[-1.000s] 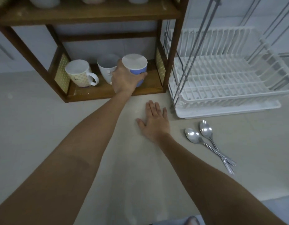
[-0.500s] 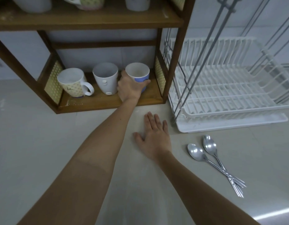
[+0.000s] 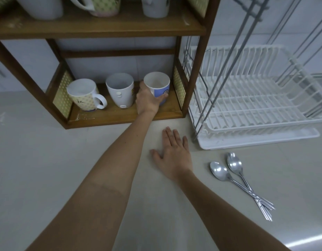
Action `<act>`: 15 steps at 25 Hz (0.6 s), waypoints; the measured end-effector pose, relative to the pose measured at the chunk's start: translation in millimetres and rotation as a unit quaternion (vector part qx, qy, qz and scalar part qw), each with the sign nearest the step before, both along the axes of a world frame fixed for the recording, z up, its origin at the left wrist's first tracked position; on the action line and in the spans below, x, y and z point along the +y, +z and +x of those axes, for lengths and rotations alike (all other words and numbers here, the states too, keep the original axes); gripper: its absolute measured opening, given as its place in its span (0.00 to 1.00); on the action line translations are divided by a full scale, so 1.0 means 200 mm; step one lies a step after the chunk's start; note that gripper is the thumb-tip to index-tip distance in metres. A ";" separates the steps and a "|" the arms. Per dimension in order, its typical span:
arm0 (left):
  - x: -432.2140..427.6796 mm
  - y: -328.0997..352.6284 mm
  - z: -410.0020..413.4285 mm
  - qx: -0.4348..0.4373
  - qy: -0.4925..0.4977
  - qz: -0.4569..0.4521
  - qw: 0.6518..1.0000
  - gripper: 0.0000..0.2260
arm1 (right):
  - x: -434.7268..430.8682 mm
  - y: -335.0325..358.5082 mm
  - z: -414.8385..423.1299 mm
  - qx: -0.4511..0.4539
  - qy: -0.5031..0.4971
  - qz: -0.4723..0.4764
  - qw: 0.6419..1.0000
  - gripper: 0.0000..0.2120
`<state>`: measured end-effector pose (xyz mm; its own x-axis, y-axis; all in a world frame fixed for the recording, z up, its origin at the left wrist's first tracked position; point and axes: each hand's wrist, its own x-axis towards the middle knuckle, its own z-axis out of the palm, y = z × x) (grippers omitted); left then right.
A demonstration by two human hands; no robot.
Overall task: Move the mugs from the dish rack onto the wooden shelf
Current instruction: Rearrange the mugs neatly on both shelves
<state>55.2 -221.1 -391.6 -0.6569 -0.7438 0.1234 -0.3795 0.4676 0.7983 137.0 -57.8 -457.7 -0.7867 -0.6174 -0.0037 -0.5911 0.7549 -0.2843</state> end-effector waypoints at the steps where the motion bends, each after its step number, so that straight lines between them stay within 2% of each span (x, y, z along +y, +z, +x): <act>1: -0.01 0.01 0.02 -0.011 -0.010 -0.003 1.000 0.36 | 0.00 0.00 0.00 0.002 0.000 0.001 1.000 0.39; 4: 0.00 0.04 0.11 -0.022 -0.029 -0.007 0.999 0.32 | 0.00 0.00 -0.01 -0.003 -0.002 0.008 1.000 0.39; 7: 0.07 0.05 0.30 -0.023 -0.041 -0.056 0.997 0.26 | 0.01 0.03 0.00 -0.019 0.002 0.021 1.000 0.39; 10: 0.11 0.06 0.52 -0.062 -0.042 -0.088 0.993 0.19 | 0.01 0.12 -0.01 -0.075 0.007 0.037 0.996 0.35; 13: 0.11 0.15 0.72 -0.078 -0.016 -0.102 0.992 0.15 | -0.03 0.33 -0.01 -0.105 -0.001 -0.048 0.993 0.29; 15: 0.09 0.27 0.83 -0.039 0.005 -0.106 0.994 0.13 | -0.06 0.52 0.02 -0.081 0.013 -0.129 0.988 0.25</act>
